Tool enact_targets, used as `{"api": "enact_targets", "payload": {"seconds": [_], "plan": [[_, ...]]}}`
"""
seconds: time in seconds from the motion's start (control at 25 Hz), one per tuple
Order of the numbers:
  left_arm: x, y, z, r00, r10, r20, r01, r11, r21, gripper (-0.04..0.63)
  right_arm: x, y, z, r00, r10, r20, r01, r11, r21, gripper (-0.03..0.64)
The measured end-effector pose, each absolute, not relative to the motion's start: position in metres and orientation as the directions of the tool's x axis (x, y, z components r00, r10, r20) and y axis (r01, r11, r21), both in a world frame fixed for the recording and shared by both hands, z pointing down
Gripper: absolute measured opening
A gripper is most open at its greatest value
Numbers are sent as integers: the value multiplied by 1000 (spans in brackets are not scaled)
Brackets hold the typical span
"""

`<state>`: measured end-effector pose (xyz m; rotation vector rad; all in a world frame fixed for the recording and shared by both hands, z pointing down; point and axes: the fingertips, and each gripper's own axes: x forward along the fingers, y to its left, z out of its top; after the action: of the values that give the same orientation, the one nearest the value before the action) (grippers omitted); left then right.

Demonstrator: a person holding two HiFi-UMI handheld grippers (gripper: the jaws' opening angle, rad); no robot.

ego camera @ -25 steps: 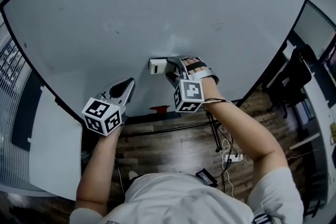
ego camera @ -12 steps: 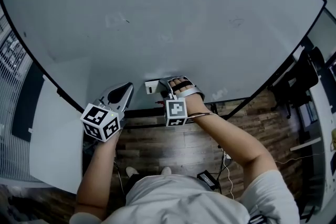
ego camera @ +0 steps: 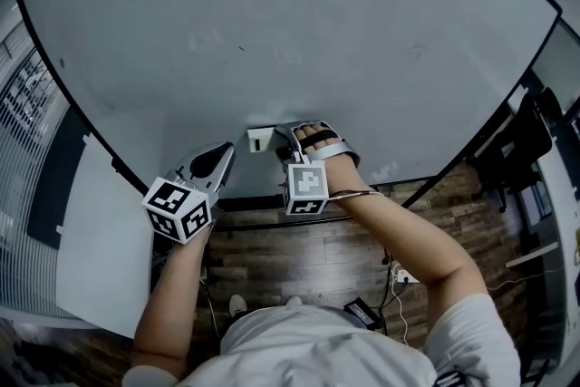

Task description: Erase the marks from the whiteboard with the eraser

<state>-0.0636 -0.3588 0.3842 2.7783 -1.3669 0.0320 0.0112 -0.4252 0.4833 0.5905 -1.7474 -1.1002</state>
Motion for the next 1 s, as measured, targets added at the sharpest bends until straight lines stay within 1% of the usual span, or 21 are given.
{"api": "enact_targets", "payload": {"seconds": [0.12, 0.24, 0.4, 0.56, 0.68, 0.8, 1.0], "plan": [[-75, -359, 372, 601, -799, 15, -799, -600, 27, 8, -3, -422, 420, -438, -806, 397, 88, 401, 912, 233], [-81, -357, 365, 603, -798, -3, -798, -603, 24, 8, -17, -421, 355, -460, -829, 318, 62, 327, 943, 233], [-88, -358, 357, 620, -785, 16, -785, -620, 7, 8, -39, -419, 264, -491, -848, 198, -5, 230, 973, 233], [-100, -360, 335, 631, -776, -4, -776, -631, -15, 8, -61, -418, 197, -503, -854, 134, -82, 202, 976, 233], [-114, -359, 327, 640, -768, -7, -768, -640, -22, 8, -78, -416, 176, -498, -861, 104, -108, 181, 978, 233], [-130, -362, 319, 647, -763, -12, -762, -646, -30, 8, -91, -414, 175, -481, -873, 78, -89, 137, 987, 233], [-162, -363, 320, 652, -758, -3, -758, -652, -33, 8, -121, -410, 208, -474, -873, 113, -61, 161, 985, 233]]}}
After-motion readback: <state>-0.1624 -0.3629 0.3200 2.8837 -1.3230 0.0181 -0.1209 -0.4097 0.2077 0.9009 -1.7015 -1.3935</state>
